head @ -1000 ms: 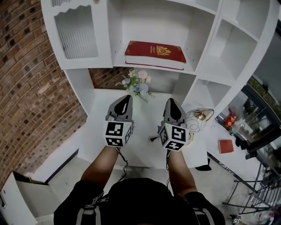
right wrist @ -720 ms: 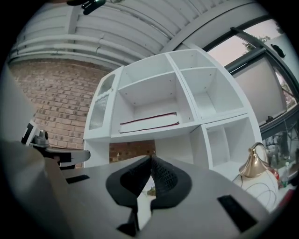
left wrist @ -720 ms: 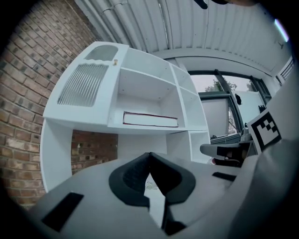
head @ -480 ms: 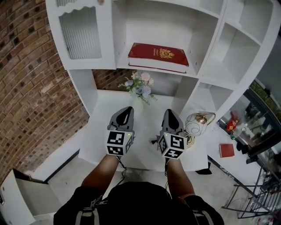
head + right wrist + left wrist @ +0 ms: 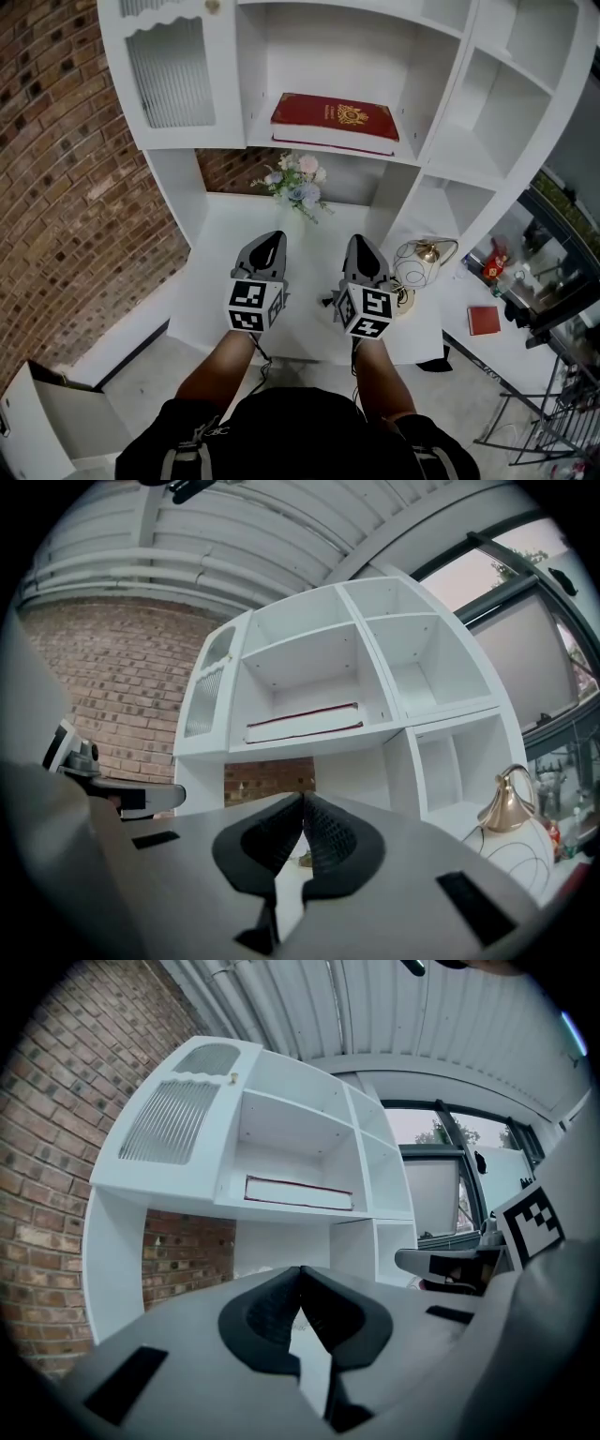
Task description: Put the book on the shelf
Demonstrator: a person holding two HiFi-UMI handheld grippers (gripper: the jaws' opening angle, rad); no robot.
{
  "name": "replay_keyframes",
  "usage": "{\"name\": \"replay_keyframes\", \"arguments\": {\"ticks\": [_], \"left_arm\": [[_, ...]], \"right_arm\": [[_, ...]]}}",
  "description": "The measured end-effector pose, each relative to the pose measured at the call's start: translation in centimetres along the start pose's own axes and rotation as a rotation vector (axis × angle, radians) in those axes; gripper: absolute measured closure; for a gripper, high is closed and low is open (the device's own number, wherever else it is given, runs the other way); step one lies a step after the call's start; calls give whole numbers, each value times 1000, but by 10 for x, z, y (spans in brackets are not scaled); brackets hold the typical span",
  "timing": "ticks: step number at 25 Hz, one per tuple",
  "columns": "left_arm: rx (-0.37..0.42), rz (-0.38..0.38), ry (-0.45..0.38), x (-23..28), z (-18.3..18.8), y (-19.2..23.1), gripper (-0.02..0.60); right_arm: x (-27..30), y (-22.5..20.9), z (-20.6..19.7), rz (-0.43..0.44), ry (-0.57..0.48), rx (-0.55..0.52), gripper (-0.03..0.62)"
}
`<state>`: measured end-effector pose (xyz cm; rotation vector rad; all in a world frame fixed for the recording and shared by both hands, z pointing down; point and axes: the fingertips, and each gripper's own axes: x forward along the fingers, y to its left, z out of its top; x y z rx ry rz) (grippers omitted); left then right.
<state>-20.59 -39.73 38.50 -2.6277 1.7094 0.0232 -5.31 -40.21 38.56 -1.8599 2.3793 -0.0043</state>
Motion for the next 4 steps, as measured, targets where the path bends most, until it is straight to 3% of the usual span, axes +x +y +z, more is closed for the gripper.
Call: {"name": "replay_keyframes", "arguments": {"ticks": [4], "left_arm": [[-16, -2, 3, 0, -1, 2, 568]], "right_arm": [[-1, -1, -3, -1, 7, 9, 582]]}}
